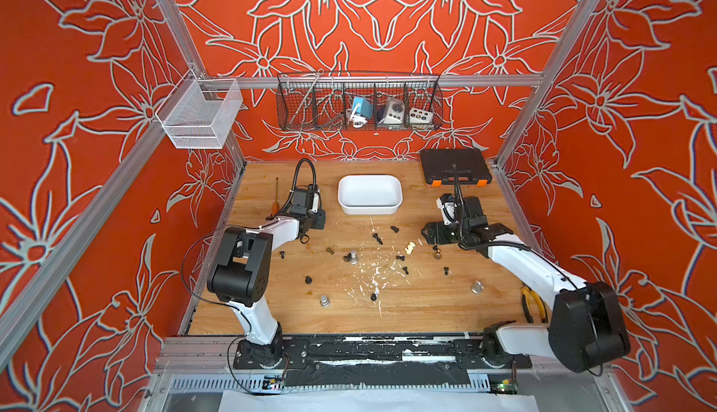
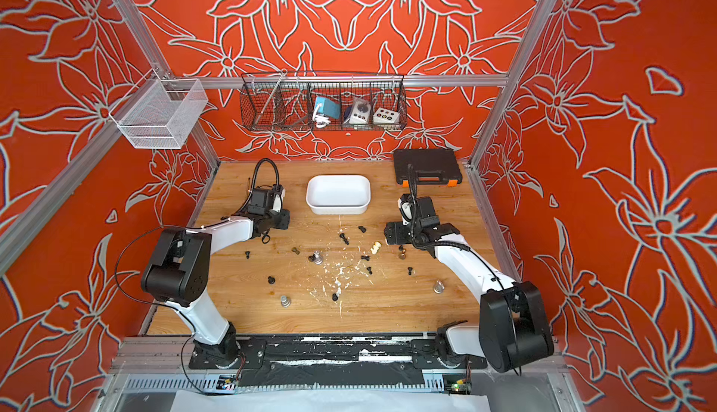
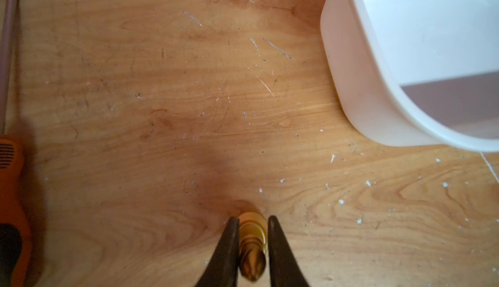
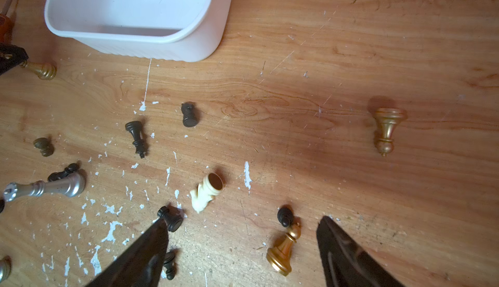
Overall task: Put the chess pieces into the storage box
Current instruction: Pick up the chess piece at the center of the board.
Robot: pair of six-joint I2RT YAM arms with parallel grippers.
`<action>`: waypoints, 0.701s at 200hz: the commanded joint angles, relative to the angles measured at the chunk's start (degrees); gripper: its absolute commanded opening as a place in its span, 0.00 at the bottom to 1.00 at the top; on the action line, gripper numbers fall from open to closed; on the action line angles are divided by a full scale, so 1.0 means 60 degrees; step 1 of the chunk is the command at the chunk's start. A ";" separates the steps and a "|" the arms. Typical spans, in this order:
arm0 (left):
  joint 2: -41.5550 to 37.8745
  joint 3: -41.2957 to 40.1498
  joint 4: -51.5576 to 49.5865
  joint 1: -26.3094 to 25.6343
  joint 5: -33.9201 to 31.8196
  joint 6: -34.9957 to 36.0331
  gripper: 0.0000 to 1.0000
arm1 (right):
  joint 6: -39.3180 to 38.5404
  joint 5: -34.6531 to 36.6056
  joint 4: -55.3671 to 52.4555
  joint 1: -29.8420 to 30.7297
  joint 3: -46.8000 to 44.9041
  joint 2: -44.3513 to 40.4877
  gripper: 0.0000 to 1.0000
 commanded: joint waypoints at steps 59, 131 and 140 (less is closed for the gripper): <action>0.0251 0.0142 -0.0290 -0.0057 -0.0009 0.0244 0.17 | 0.0128 0.0089 -0.0177 0.0116 0.0057 -0.0037 0.88; -0.0149 0.0505 -0.0443 -0.0059 0.0370 0.0185 0.11 | 0.0135 0.0107 -0.0219 0.0123 0.0075 -0.0113 0.87; -0.0210 0.0614 -0.0528 -0.0060 0.0386 0.0214 0.11 | 0.0128 0.0122 -0.0218 0.0121 0.0063 -0.0140 0.87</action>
